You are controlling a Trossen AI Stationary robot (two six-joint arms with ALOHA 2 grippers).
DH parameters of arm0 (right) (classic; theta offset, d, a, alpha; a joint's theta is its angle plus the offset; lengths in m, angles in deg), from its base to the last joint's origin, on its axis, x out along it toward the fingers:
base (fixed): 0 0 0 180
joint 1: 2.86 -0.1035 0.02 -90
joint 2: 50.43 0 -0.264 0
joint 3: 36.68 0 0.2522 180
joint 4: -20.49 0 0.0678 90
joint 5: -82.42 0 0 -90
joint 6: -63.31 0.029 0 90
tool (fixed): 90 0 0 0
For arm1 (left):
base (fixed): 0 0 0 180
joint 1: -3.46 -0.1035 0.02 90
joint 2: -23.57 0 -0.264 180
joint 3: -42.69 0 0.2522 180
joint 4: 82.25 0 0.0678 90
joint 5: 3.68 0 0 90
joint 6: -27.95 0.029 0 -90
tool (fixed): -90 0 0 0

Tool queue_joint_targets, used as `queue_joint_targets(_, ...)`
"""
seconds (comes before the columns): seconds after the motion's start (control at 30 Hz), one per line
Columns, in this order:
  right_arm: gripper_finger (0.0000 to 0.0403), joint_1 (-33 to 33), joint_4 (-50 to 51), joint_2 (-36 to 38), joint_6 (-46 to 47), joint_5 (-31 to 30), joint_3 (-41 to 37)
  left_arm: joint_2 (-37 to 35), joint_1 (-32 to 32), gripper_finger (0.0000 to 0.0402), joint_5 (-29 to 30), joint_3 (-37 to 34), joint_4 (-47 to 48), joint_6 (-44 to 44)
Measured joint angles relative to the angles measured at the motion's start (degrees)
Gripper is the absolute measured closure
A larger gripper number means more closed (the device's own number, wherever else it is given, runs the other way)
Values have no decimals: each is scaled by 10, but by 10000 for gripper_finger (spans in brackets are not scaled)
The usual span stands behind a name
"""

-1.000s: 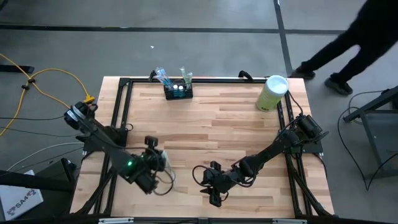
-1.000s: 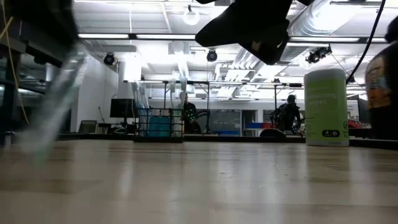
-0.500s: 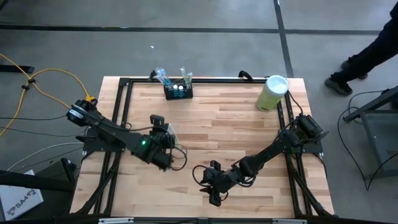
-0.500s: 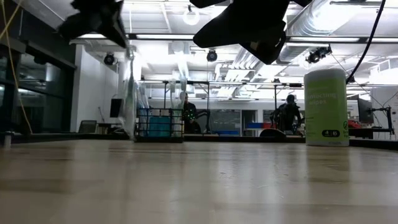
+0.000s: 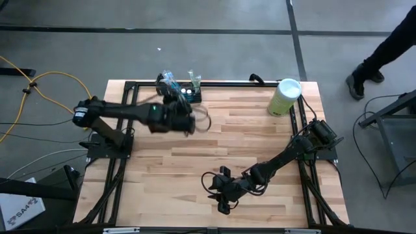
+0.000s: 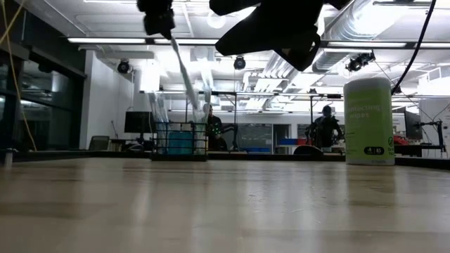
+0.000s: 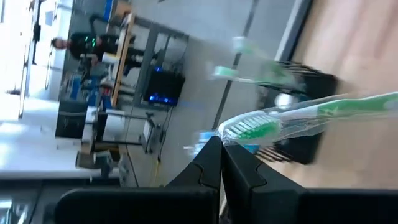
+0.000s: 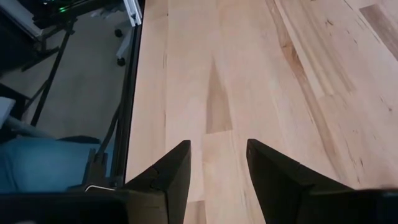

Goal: Pick & Place toothbrushing station
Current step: Put the green toothbrush into the wire organizer

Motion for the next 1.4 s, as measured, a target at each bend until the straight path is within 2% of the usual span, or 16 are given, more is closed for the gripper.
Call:
queue_joint_targets(0.1, 255, 2, 0, 0, -5, 0, 0, 0, -39, 401, 1, 17, -36, 64)
queue_joint_targets(0.47, 255, 17, 0, 0, -6, 0, 0, 0, -157, 401, 22, 20, -285, 349)
queue_joint_targets(0.6, 255, 19, 0, 0, -6, 2, 0, 4, -193, 401, 20, 20, -343, 418)
queue_joint_targets(1.03, 255, 19, 1, 0, -1, 1, 0, 5, -248, 401, -66, 19, -346, 412)
queue_joint_targets(1.27, 255, 19, 1, 0, -1, 1, 0, 35, -257, 401, -52, 19, -359, 427)
queue_joint_targets(1.4, 255, 18, 5, 0, 2, 2, 0, 66, -257, 401, -19, 19, -392, 455)
